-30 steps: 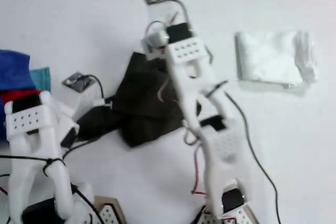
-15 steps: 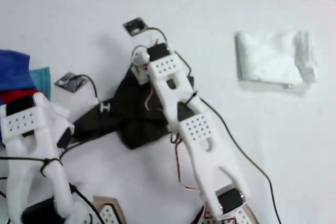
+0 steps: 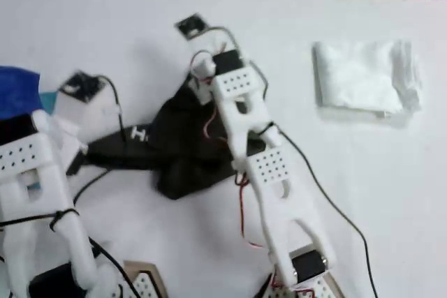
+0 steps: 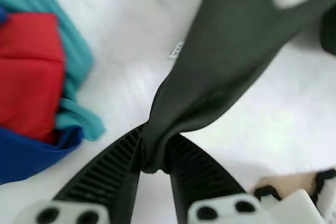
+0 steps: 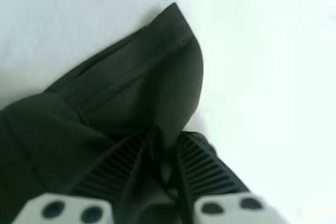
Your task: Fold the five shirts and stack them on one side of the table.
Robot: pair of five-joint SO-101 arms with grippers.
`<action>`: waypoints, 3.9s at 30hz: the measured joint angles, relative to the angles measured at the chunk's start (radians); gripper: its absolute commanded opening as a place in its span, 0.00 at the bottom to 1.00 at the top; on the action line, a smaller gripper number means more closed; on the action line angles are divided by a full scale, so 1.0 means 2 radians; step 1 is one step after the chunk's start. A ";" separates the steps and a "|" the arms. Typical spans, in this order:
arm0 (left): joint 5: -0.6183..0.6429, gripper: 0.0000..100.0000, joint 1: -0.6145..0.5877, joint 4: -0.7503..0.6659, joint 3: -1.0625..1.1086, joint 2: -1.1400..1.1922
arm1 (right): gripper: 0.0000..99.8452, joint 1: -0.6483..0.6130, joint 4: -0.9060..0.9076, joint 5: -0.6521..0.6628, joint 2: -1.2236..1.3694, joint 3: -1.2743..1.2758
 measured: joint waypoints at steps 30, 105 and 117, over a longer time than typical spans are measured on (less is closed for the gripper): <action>0.123 0.03 0.120 0.123 -0.315 -0.005 | 0.02 0.108 0.048 -0.028 -0.526 0.267; 0.111 0.03 0.179 -0.034 -0.242 0.403 | 0.02 0.038 -0.369 -0.030 -0.580 1.046; 0.111 0.03 0.179 0.091 -0.479 0.404 | 0.02 0.109 -0.366 -0.030 -0.574 0.888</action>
